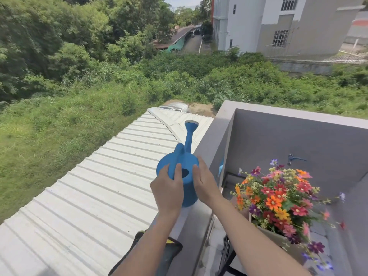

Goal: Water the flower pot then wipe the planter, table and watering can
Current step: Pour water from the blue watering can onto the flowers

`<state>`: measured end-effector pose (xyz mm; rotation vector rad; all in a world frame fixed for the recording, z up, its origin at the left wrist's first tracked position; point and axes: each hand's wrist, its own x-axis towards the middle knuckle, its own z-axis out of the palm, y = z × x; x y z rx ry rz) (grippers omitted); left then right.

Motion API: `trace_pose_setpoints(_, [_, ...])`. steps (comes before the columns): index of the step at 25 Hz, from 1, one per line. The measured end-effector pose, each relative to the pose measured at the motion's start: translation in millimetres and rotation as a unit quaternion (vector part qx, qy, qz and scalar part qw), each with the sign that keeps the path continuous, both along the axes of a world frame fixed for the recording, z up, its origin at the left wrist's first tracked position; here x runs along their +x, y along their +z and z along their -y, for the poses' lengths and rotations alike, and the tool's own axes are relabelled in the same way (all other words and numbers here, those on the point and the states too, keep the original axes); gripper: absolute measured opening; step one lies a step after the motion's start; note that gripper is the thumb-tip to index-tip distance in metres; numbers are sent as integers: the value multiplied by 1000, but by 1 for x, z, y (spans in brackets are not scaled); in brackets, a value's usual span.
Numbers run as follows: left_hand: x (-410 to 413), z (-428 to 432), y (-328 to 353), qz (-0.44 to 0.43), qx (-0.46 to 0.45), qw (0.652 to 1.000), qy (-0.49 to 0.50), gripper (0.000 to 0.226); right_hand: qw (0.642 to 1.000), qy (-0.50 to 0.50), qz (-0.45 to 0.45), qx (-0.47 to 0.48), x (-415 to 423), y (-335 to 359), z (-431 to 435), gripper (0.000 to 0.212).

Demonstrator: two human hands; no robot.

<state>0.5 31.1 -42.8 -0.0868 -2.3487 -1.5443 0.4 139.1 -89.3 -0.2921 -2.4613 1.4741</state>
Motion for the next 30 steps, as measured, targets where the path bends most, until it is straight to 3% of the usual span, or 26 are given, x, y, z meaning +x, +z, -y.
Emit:
trace_pose_setpoints(5, [-13,-2,87,-14,10,992,-123,26,988,-84,-128,18,20,66,-18,66])
trace_pose_setpoints(9, [-20,-11,137,-5,27,974,-224,25,974,-129,-174,65,43,100,-35,64])
trace_pose_setpoints(11, [-18,-18,149,-27,-8,965,-262,22,966,-155,-187,86,56,103,-36,67])
trace_pose_setpoints(15, [-12,-23,168,-93,-107,940,-310,20,958,-201,-181,93,79,100,-21,75])
trace_pose_setpoints(19, [-15,-27,171,-105,-181,916,-342,21,954,-240,-136,118,85,93,-9,79])
trace_pose_setpoints(23, [-17,-24,166,-100,-228,904,-348,21,959,-210,-107,159,93,83,2,85])
trace_pose_setpoints(30, [-15,-20,169,-100,-319,865,-373,21,981,-136,-92,105,100,69,19,62])
